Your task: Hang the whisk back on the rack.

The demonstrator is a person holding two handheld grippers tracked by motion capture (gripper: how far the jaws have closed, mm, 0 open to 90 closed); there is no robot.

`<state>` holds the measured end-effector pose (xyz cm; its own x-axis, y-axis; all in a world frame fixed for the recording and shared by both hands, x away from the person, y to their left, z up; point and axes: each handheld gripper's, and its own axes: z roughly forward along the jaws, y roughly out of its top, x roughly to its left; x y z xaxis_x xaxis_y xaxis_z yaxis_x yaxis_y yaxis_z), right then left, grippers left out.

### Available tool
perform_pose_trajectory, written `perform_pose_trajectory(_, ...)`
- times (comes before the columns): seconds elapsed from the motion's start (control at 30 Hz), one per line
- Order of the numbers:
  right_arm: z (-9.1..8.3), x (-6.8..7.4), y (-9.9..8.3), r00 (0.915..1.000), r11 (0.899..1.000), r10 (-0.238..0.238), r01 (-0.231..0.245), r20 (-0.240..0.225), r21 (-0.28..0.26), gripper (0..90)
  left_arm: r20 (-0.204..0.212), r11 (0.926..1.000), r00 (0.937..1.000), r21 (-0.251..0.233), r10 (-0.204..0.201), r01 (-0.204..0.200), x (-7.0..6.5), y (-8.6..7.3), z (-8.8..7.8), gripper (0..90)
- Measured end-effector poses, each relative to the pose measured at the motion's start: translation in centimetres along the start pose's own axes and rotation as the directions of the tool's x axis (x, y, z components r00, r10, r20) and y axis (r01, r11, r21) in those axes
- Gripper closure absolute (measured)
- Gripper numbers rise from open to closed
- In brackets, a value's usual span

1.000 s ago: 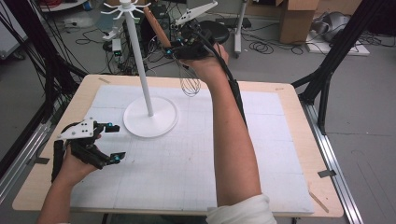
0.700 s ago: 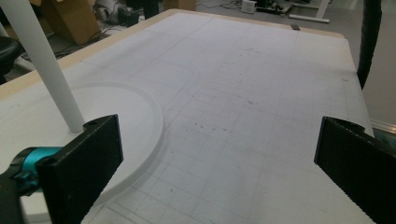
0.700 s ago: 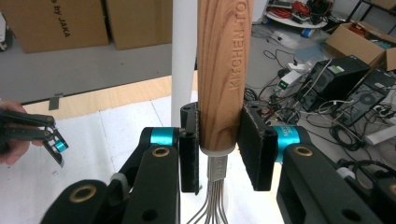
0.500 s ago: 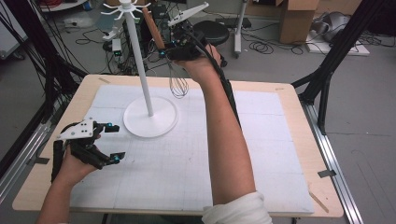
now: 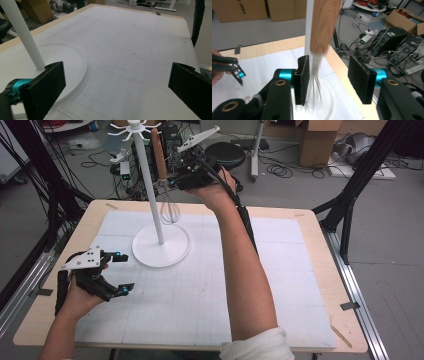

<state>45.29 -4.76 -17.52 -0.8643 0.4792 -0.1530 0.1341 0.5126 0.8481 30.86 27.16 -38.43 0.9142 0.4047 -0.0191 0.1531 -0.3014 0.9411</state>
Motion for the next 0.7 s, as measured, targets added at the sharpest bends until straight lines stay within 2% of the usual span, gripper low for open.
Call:
perform_pose_trajectory(0.03,-0.3,-0.1,-0.3,1.0,1.0,0.007,-0.007,0.007,-0.007,43.6,0.001,1.0,1.0,0.001,-0.002,0.002,0.0,0.0,0.0,1.6)
perform_pose_trajectory(0.23,-1.9,-0.1,-1.5,0.9998,0.999,-0.007,0.008,0.017,-0.041,34.9,-0.001,1.0,1.0,0.0,0.001,-0.001,0.0,0.0,0.0,1.7)
perform_pose_trajectory(0.37,-2.9,0.0,-2.4,0.9998,0.999,-0.011,0.012,0.016,-0.05,33.1,0.003,1.0,1.0,0.003,0.001,-0.001,0.0,0.0,0.1,1.7)
perform_pose_trajectory(0.53,-4.6,0.1,-4.3,1.0,0.997,-0.004,0.004,-0.001,-0.073,29.3,0.006,0.9999,1.0,0.011,0.005,-0.006,0.0,0.0,0.2,1.7)
perform_pose_trajectory(0.7,-5.5,0.2,-5.6,1.0,0.997,0.004,-0.004,-0.005,-0.081,28.3,0.008,0.9999,1.0,0.011,-0.001,0.001,-0.1,-0.1,0.3,1.7)
